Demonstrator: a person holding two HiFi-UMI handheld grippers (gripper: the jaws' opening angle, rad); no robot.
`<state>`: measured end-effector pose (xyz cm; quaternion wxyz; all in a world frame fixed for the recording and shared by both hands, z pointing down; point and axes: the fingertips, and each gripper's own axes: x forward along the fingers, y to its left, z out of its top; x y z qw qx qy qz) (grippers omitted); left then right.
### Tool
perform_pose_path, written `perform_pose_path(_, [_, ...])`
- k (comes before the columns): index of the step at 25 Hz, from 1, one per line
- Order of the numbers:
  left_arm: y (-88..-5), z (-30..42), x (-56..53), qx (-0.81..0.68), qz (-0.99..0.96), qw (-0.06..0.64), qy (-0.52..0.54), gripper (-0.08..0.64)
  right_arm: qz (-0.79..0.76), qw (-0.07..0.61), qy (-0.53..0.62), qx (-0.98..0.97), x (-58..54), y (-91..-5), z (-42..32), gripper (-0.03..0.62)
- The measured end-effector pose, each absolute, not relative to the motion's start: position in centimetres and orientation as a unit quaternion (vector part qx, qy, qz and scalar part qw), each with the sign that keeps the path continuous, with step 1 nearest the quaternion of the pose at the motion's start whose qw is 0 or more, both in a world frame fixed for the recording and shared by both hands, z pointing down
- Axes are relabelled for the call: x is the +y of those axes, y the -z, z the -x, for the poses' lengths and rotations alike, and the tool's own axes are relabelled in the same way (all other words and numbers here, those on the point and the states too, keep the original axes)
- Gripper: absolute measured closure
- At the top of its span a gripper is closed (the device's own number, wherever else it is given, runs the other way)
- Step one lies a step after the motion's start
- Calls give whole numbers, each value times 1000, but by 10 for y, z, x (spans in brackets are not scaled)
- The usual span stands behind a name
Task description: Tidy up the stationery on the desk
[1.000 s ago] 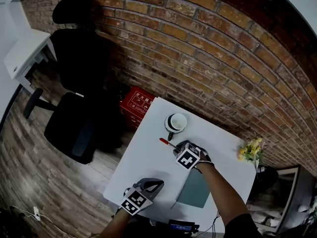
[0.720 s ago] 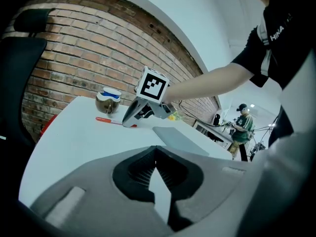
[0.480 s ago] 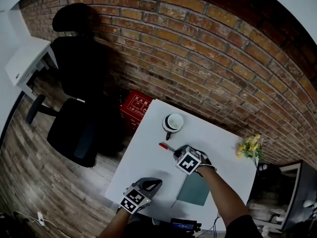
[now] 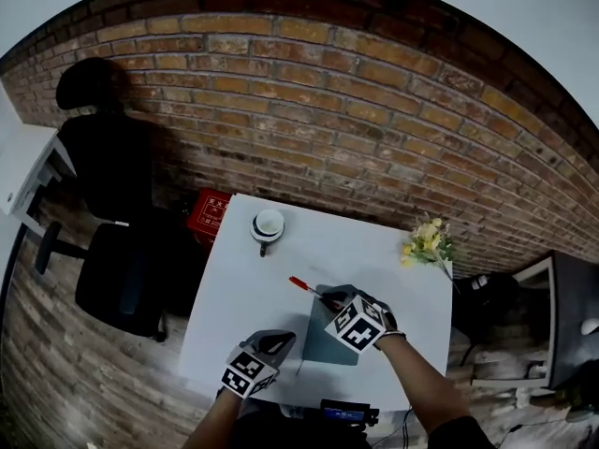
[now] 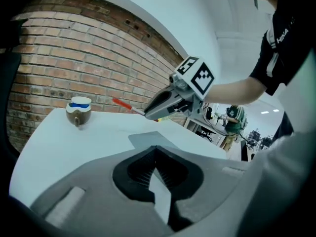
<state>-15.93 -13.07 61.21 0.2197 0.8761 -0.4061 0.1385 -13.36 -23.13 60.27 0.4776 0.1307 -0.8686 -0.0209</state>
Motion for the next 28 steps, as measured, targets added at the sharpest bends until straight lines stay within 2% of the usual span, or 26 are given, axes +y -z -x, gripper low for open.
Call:
perform_pose_path(8, [-599, 105, -132, -392, -888, 192, -145, 549, -264, 400, -86, -874, -191, -587, 10, 543])
perform_pose_path(13, [-594, 86, -129, -397, -886, 193, -142, 549, -319, 345, -161, -868, -164, -587, -36, 543])
perform_pose_path(21, [-600, 70, -115, -412, -875, 218, -132, 549, -348, 302, -219, -860, -147, -596, -68, 543])
perform_pose_path(28, [-593, 67, -126, -398, -884, 192, -151, 549, -350, 283, -235, -862, -154, -592, -69, 543])
